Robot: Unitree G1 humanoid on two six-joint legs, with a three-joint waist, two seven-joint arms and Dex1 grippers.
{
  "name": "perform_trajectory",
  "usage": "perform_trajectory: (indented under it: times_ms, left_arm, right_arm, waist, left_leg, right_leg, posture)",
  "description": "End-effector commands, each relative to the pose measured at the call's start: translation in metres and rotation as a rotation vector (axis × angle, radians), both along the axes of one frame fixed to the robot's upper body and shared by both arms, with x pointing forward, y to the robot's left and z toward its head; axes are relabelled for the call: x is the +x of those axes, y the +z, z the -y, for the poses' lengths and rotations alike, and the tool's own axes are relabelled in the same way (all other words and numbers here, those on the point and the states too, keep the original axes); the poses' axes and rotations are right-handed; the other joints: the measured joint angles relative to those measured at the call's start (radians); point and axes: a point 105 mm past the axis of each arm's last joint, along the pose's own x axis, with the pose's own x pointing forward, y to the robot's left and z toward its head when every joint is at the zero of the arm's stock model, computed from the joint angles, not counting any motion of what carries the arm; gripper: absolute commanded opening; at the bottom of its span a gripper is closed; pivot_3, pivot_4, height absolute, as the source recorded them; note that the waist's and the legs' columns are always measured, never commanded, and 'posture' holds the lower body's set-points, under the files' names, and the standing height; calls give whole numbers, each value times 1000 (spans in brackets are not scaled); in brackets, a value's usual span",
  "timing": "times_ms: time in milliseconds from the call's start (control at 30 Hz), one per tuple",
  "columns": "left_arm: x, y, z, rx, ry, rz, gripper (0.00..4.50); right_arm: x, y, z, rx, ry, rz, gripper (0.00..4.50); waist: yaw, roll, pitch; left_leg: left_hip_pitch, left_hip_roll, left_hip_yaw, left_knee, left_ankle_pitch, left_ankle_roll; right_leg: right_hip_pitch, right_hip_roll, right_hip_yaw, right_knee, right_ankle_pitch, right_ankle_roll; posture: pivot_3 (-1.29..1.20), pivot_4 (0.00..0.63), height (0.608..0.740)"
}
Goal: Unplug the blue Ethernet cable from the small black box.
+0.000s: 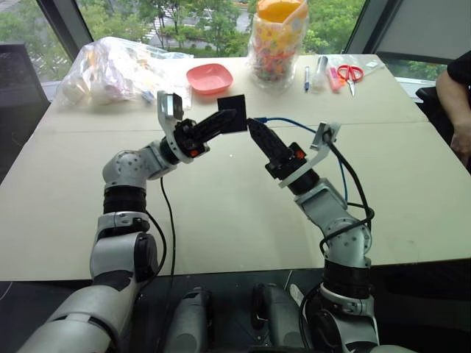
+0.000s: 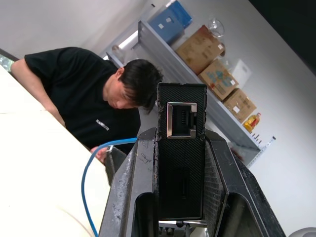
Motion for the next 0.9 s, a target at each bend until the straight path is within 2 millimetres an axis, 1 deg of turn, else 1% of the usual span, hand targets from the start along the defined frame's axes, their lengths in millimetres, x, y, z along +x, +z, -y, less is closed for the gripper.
perform_trajectory:
  times_ms: [33,100,133,300,400,467,600,700,800,900]
  left_arm:
    - [-5,10,2,-18,-17,45,515]
    - [-5,10,1,-19,-14,44,515]
    - [-5,10,1,-19,-12,45,515]
    - [-1,8,1,-16,7,44,515]
    - [2,8,-3,-8,32,47,515]
    - [5,10,-11,-3,66,55,515]
    - [11,17,-37,-18,144,66,515]
    - [13,20,-47,-12,177,74,515]
    - [13,20,-45,-10,172,78,515]
    - [10,19,-31,-20,132,83,515]
  right_arm:
    - [-3,15,-4,24,20,56,1153]
    - [-4,15,-5,26,31,56,117]
    - [-5,14,-6,25,42,53,45]
    - [-9,11,-11,24,91,42,45]
    - [-9,10,-10,35,91,34,45]
    - [-3,9,-1,48,44,18,45]
    - [12,9,30,68,-72,-4,45]
    - [16,10,39,63,-100,-6,45]
    - [16,10,37,47,-88,-5,45]
    - [12,8,22,13,-38,2,45]
  waist:
    - [0,0,0]
    - [0,0,0]
    - [0,0,0]
    - [1,0,0]
    - [0,0,0]
    - [0,0,0]
    - [-1,0,0]
    - [0,0,0]
    - [1,0,0]
    - [0,0,0]
  left_leg:
    - [0,0,0,0,0,0]
    - [0,0,0,0,0,0]
    - [0,0,0,0,0,0]
    - [0,0,0,0,0,0]
    - [0,0,0,0,0,0]
    - [0,0,0,0,0,0]
    - [0,0,0,0,0,0]
    - [0,0,0,0,0,0]
    - [-1,0,0,-1,0,0]
    - [-1,0,0,-1,0,0]
  right_leg:
    - [0,0,0,0,0,0]
    - [0,0,0,0,0,0]
    - [0,0,0,0,0,0]
    - [0,0,0,0,0,0]
    - [0,0,0,0,0,0]
    - [0,0,0,0,0,0]
    - [0,0,0,0,0,0]
    - [0,0,0,-1,0,0]
    - [0,0,0,-1,0,0]
    - [0,0,0,-1,0,0]
  posture:
    - [0,150,740]
    - [0,150,740]
    - [0,150,740]
    - [0,150,740]
    - [0,150,740]
    - [0,150,740]
    - [0,150,740]
    - [0,150,740]
    - [0,150,740]
    - [0,150,740]
